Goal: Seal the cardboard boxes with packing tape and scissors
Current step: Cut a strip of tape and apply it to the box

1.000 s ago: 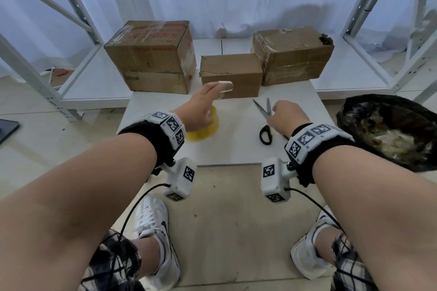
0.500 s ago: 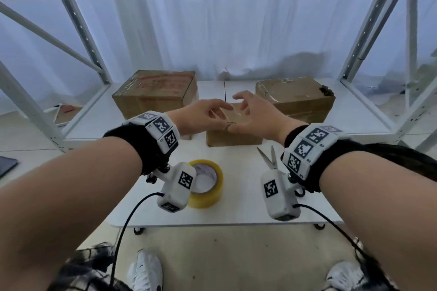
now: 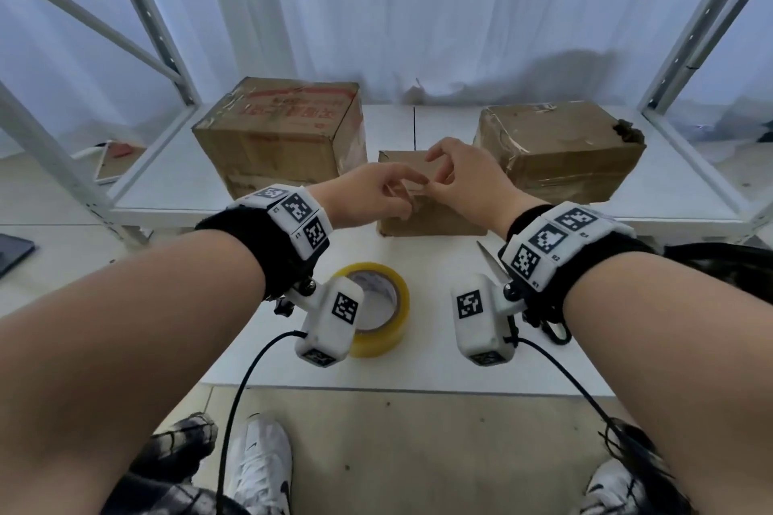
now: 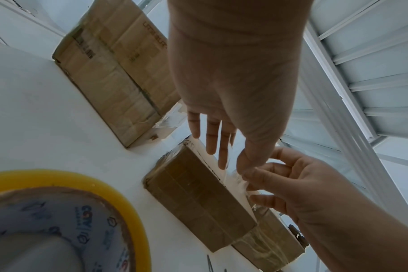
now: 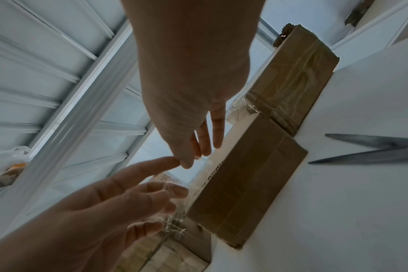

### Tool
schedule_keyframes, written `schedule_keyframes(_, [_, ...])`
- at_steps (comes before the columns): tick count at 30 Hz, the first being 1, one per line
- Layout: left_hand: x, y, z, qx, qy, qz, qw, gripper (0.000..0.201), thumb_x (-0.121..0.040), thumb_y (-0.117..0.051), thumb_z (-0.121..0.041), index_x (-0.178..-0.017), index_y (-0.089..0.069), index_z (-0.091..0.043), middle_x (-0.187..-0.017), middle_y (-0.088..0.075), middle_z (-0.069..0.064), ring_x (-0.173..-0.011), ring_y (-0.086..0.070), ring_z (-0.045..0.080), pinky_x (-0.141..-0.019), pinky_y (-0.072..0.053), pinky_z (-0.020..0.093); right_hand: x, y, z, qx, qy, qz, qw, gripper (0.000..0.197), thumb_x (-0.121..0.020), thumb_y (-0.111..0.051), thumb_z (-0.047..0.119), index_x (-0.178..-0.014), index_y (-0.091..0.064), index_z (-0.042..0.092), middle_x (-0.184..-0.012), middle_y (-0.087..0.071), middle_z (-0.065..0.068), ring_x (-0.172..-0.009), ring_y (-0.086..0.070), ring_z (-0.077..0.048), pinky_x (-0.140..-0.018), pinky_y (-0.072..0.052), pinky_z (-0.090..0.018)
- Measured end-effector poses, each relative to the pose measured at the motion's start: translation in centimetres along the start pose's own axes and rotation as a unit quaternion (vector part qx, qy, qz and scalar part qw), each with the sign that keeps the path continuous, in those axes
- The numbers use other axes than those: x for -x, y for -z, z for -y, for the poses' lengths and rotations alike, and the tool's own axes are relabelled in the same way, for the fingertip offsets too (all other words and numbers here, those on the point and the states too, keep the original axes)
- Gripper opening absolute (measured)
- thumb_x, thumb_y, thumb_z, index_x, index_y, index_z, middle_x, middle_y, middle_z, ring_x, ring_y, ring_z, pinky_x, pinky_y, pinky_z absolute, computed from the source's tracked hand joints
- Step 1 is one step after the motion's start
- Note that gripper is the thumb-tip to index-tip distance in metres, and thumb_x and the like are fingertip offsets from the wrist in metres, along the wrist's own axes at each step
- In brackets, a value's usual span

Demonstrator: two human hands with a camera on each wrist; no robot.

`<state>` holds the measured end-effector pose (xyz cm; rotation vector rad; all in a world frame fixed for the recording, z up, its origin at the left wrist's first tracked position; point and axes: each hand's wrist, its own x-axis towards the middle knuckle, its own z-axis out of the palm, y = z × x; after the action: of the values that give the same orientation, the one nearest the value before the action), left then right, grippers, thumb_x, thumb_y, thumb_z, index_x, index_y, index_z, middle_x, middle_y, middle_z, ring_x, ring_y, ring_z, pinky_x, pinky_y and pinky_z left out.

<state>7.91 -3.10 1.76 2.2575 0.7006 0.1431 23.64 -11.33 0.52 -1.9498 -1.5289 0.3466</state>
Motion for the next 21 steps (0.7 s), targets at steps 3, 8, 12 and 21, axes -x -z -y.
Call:
schedule_keyframes(3, [0.19, -0.07, 0.32, 0.003, 0.002, 0.001, 1.000, 0.045, -0.089, -0.061, -0.010, -0.132, -0.052, -0.021, -0.097, -0.062, -0.005, -0.085, -0.056, 0.002, -0.066, -0.040, 0.000, 0.01, 0.11, -0.51, -0.007, -0.006, -0.023, 1.000, 0.018, -0.089, -0.063, 0.013, -0.106, -0.059, 0.015, -0.082, -0.059, 0.004, -0.077, -0.058, -0.010, -0.078, -0.052, -0.025])
schedule_keyframes(8, [0.25, -0.05, 0.53, 0.012, 0.000, 0.003, 1.000, 0.041, -0.090, -0.061, -0.010, -0.129, -0.055, -0.022, -0.095, -0.063, -0.003, -0.083, -0.058, 0.003, -0.066, -0.041, 0.000, 0.01, 0.51, -1.13, -0.057, -0.027, -0.019, 0.998, 0.016, -0.087, -0.068, 0.018, -0.100, -0.066, 0.009, -0.085, -0.063, 0.001, -0.081, -0.060, -0.012, -0.079, -0.052, -0.024])
schedule_keyframes(12, [0.33, 0.02, 0.40, 0.010, -0.009, 0.002, 1.000, 0.039, -0.090, -0.059, -0.008, -0.127, -0.057, -0.022, -0.097, -0.064, -0.001, -0.084, -0.058, 0.006, -0.067, -0.042, 0.002, 0.10, 0.33, -1.13, -0.101, -0.054, 0.023, 0.993, 0.037, -0.083, -0.073, 0.024, -0.115, -0.060, 0.011, -0.095, -0.060, -0.001, -0.087, -0.058, -0.013, -0.086, -0.052, -0.030])
schedule_keyframes(21, [0.42, -0.14, 0.10, -0.010, -0.045, -0.018, 0.999, 0.021, -0.089, -0.055, -0.006, -0.097, -0.059, -0.025, -0.095, -0.063, -0.003, -0.084, -0.057, 0.010, -0.072, -0.043, 0.011, 0.12, -0.31, -0.87, -0.125, -0.083, 0.034, 0.988, 0.032, -0.083, -0.074, 0.022, -0.110, -0.064, 0.008, -0.090, -0.065, -0.004, -0.083, -0.062, -0.015, -0.087, -0.055, -0.035])
